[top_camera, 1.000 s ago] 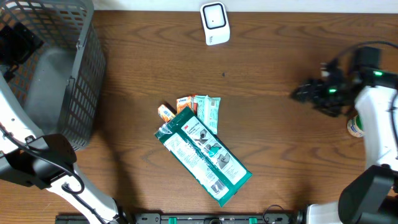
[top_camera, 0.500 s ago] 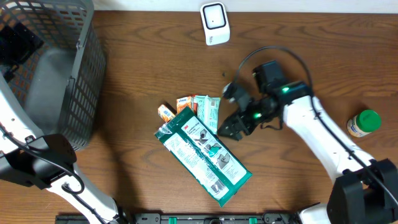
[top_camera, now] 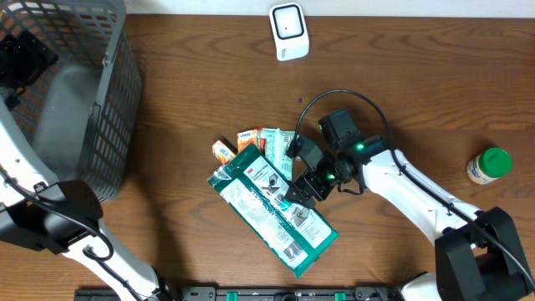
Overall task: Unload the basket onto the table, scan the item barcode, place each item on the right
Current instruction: 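Release the jar and reach the right gripper to the gloves package, then grasp the green gloves package edge with the right gripper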
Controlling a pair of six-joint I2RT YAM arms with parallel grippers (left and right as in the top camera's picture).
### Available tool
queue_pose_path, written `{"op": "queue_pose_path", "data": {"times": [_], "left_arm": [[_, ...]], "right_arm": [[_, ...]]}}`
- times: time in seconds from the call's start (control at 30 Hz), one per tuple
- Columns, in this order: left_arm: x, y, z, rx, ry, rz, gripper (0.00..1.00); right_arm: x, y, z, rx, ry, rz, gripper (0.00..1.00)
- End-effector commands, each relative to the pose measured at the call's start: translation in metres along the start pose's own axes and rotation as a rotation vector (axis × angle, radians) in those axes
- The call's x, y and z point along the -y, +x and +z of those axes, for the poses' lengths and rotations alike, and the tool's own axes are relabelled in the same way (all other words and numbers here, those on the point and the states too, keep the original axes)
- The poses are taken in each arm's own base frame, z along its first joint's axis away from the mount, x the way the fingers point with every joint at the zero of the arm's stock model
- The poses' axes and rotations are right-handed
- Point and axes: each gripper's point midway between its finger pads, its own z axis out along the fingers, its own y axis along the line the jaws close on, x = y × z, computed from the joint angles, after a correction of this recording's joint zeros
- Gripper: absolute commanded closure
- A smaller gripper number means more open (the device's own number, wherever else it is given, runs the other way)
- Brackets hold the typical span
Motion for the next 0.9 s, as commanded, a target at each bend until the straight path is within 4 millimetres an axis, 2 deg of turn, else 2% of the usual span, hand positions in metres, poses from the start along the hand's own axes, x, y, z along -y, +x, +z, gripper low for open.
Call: {"op": "queue_pose_path", "data": {"times": [0.0, 0.23, 0.5, 0.63, 0.87], "left_arm": [[0.004, -0.001, -0.015, 0.030, 0.024, 0.003, 0.02], [0.004, -0.001, -0.015, 0.030, 0.024, 0.003, 0.02], [0.004, -0.001, -0.015, 0.030, 0.024, 0.003, 0.02], [0.004, -0.001, -0.015, 0.030, 0.024, 0.003, 0.02], [0.004, -0.001, -0.015, 0.030, 0.024, 0.003, 0.02]], "right_arm": [[-0.011, 0.006, 0.009, 0.013, -0.068, 0.022, 0.14], [-0.015, 0.017, 0.021, 0.031, -0.112, 0.066, 0.20], [-0.016, 0.017, 0.022, 0.027, -0.118, 0.209, 0.27], [-0.010, 0.019, 0.024, 0.029, -0.091, 0.214, 0.22], [-0.007, 0.018, 0.028, 0.050, -0.084, 0.265, 0.25]]}}
